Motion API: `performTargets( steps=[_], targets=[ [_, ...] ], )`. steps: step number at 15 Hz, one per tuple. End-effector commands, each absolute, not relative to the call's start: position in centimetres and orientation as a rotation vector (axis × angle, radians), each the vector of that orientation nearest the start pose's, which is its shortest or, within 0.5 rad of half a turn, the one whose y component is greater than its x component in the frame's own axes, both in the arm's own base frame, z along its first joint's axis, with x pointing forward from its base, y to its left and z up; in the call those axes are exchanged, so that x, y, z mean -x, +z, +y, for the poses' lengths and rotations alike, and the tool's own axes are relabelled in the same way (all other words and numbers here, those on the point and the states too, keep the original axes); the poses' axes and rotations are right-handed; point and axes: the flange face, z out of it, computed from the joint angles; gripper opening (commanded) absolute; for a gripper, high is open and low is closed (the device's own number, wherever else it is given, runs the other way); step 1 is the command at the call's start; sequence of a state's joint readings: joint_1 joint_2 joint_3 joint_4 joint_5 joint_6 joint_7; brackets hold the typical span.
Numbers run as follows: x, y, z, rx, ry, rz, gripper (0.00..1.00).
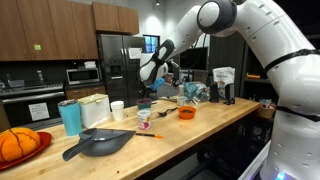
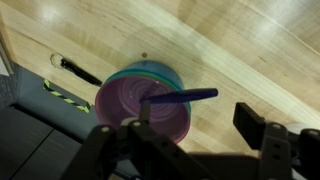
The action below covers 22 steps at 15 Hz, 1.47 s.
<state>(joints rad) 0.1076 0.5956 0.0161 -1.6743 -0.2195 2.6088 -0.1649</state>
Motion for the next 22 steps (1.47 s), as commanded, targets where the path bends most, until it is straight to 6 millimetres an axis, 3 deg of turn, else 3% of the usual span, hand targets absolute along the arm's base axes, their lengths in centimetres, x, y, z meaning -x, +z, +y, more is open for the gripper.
performTargets(
  steps=[1, 8, 17, 22],
  targets=[
    [-70.9, 29.1, 9.0, 3.182, -0.492, -0.722, 0.52],
    [-70.9, 28.8, 8.6, 3.204, -0.434, -0.707, 0.0],
    [-71.0, 29.7, 8.6, 3.211, -0.392, -0.708, 0.03],
    [-70.1, 32.7, 9.8, 3.16, -0.272, -0.675, 0.03]
  ],
)
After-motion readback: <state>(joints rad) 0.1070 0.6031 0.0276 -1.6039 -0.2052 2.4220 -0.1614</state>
